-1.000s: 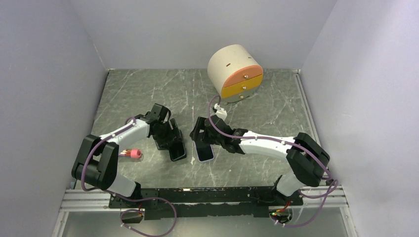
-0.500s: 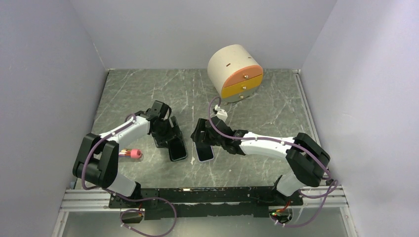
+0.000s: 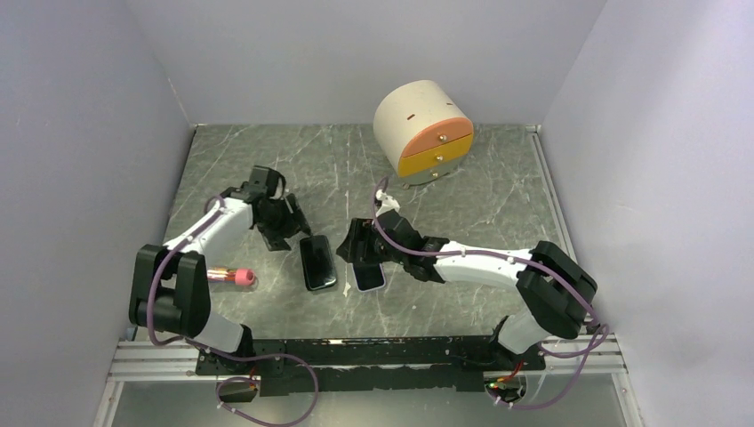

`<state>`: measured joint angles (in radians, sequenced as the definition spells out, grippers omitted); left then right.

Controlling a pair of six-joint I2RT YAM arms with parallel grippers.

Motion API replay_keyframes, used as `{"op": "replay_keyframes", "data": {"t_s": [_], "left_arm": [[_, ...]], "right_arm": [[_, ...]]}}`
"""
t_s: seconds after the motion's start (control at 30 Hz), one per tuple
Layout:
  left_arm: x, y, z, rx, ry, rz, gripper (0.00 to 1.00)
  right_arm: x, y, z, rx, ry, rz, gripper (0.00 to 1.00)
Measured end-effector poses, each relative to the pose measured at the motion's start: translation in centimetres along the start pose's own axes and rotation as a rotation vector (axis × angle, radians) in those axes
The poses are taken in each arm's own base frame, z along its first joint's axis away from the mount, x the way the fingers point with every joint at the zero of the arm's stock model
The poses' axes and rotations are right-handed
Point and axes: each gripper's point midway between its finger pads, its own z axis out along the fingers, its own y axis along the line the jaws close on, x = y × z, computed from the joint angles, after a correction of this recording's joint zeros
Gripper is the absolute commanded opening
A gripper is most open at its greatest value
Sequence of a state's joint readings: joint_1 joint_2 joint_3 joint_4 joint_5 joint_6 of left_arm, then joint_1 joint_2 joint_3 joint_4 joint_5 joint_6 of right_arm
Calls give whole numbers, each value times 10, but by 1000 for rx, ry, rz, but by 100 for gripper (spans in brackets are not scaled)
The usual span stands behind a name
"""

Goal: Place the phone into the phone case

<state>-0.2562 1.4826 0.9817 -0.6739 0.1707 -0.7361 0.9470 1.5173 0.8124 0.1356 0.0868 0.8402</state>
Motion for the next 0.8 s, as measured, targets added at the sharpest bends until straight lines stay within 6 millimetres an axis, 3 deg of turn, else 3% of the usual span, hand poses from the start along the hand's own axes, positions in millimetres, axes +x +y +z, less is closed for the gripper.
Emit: {"op": "replay_keyframes", "data": {"t_s": [0.13, 0.27, 0.57, 0.8], "left_arm": [[-23, 20, -9, 18, -29, -75, 73], [-28, 28, -19, 80, -32, -107, 71], [-11, 40, -16, 179, 60, -169, 65], [5, 39, -3, 229, 125, -181, 61]], "right_arm": [[5, 12, -1, -71, 35, -76, 79], [10, 20, -2, -113, 59, -162, 79], [18, 35, 4, -187, 109, -363, 75], [42, 25, 21, -177, 206, -483, 75]]}}
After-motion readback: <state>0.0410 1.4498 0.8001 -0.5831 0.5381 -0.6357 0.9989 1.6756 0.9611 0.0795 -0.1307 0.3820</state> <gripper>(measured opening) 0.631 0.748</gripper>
